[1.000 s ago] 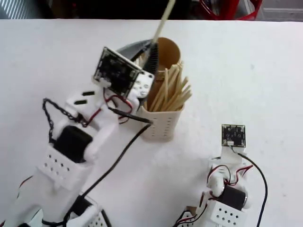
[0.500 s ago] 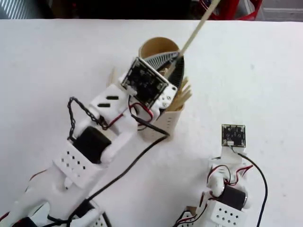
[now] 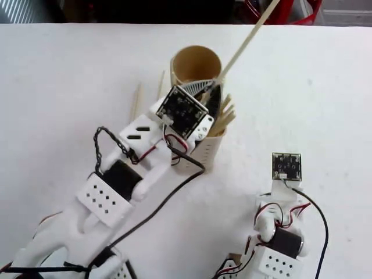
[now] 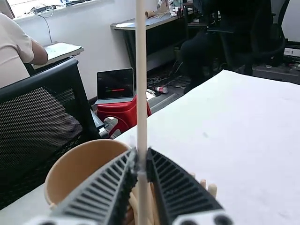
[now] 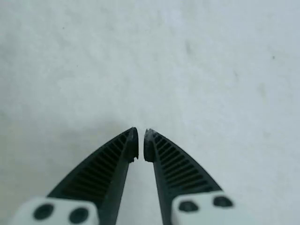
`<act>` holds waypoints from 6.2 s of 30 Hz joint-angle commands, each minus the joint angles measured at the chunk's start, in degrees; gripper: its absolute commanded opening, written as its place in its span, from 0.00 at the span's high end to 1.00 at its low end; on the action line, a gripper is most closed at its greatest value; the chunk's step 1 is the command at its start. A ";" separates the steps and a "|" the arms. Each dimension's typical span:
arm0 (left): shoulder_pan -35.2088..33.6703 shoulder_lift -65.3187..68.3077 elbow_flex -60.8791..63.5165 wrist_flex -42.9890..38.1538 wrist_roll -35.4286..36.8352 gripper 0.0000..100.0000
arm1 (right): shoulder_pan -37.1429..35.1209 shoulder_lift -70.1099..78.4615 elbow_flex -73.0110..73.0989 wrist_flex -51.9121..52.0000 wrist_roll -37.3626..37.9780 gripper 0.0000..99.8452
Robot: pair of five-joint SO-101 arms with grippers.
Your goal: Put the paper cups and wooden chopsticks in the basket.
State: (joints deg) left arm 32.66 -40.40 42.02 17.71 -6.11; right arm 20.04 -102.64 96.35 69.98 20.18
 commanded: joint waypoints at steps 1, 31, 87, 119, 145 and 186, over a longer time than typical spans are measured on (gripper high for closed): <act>-0.57 -2.07 -0.26 -1.14 -0.09 0.94 | 0.57 -0.57 0.53 -0.57 -0.35 0.96; -4.00 -17.45 21.10 -10.11 2.37 0.95 | 0.57 -0.57 0.53 -0.57 -0.35 0.96; -33.71 -8.04 16.53 7.47 5.45 0.86 | 0.48 -0.57 0.53 -0.57 -0.35 0.96; -22.73 46.81 -14.77 23.91 3.43 0.87 | 0.57 -0.57 0.53 -0.57 -0.35 0.96; -24.40 56.48 -25.14 36.75 10.81 0.97 | 0.57 -0.57 0.53 -0.57 -0.35 0.96; -28.00 16.66 4.75 33.49 0.00 0.87 | 0.48 -0.57 0.53 -0.57 -0.35 0.96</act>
State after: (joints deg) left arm 5.14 -21.41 47.56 54.11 -7.25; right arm 20.04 -102.64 96.35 69.98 20.18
